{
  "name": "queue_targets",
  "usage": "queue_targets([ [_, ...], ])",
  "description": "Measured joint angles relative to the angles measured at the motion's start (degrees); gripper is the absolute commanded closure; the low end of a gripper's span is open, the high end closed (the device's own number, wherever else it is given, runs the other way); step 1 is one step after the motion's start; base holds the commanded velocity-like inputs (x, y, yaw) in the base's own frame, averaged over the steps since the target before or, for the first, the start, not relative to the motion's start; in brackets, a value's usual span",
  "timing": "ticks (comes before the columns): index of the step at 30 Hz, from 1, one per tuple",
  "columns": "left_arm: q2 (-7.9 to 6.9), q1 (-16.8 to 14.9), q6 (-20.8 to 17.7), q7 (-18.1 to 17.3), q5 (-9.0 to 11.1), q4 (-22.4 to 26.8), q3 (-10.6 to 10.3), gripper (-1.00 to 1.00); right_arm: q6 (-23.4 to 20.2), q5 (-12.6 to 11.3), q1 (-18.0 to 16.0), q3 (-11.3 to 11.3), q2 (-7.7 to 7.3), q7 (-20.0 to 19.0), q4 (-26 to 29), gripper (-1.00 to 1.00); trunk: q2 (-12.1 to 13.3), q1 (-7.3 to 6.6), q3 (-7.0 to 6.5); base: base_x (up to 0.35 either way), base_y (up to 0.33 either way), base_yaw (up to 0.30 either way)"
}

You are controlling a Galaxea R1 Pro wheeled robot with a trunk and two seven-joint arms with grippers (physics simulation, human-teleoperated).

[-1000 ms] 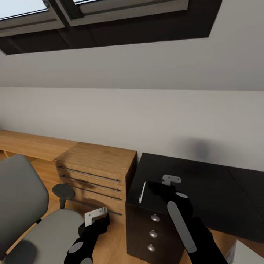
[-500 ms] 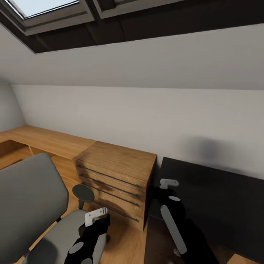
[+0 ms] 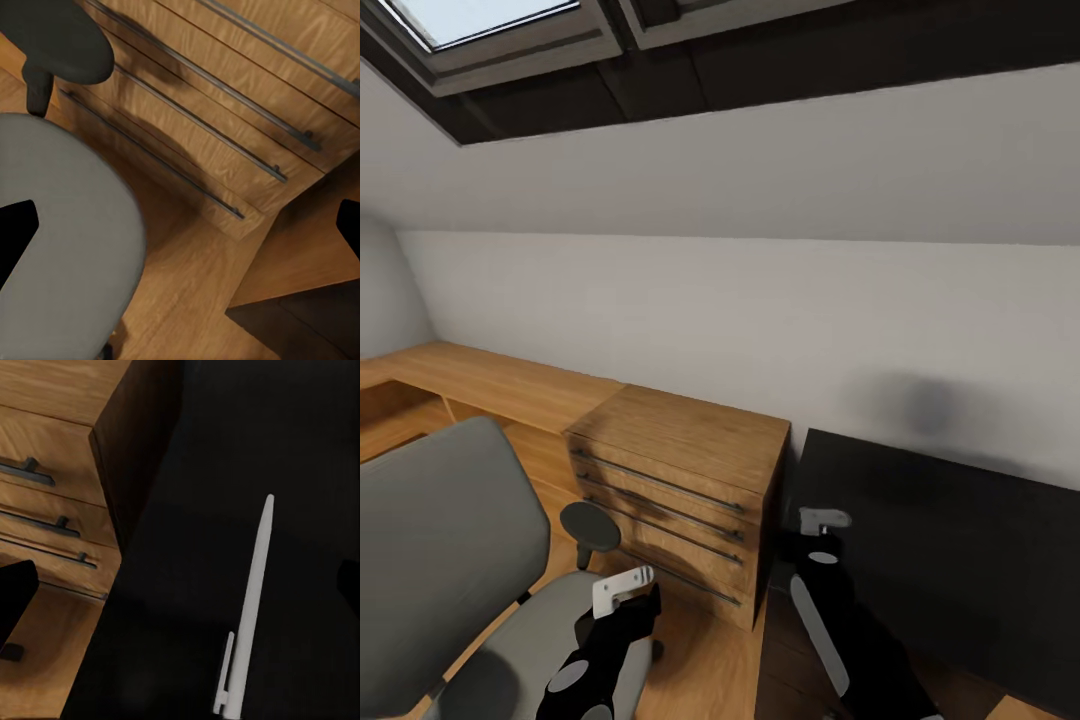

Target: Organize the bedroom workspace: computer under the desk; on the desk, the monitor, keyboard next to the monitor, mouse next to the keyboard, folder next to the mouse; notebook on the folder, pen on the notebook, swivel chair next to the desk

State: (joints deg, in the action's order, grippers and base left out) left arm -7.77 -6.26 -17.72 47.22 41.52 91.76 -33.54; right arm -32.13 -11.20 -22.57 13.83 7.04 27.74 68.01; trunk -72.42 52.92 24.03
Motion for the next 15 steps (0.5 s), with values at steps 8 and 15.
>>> queue_targets([
  [8, 0.02, 0.0, 0.0, 0.0, 0.0, 0.0, -0.5, -1.0, 0.1, -0.3, -6.2, -2.2, -0.03, 0.1, -12.6, -1.0, 0.0, 0.0, 0.0, 0.0, 0.0, 0.0],
  [15, 0.04, 0.0, 0.0, 0.0, 0.0, 0.0, -0.9, -1.0, 0.6, -0.4, -9.7, -3.2, -0.06, 0.1, -19.0, -1.0, 0.0, 0.0, 0.0, 0.0, 0.0, 0.0],
])
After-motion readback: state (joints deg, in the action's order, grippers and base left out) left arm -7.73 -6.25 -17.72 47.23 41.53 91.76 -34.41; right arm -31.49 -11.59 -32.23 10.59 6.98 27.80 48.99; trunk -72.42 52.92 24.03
